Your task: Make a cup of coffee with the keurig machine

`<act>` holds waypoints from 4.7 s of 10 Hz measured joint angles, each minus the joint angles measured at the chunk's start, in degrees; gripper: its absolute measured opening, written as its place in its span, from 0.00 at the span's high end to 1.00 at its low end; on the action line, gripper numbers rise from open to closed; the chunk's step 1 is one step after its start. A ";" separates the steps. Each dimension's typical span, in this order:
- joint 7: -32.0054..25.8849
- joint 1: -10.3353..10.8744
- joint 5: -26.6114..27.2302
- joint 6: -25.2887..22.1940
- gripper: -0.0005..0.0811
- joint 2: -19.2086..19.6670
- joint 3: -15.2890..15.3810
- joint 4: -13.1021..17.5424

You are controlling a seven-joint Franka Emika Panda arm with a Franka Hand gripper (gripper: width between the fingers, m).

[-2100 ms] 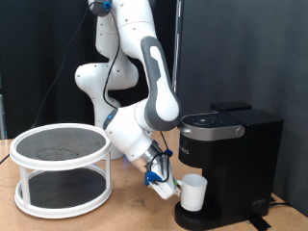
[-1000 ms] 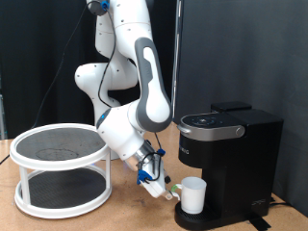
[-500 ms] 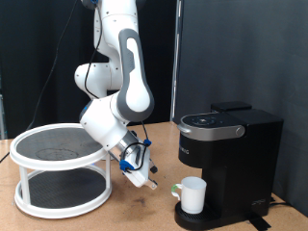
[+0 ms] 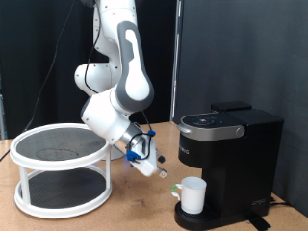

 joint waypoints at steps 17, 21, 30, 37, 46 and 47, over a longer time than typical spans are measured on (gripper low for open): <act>16.19 -2.11 -6.04 -17.18 0.09 -27.27 -3.08 -2.09; 21.12 -2.24 -6.07 -17.21 0.09 -33.49 -3.34 -2.07; 32.07 -1.75 -30.37 -20.69 0.09 -27.46 4.50 13.29; 40.55 -1.75 -46.80 -23.33 0.09 -19.91 8.47 24.61; 54.13 -1.38 -70.79 -19.31 0.09 -6.01 17.35 41.72; 53.55 -1.36 -70.38 -21.86 0.09 -4.23 17.53 44.01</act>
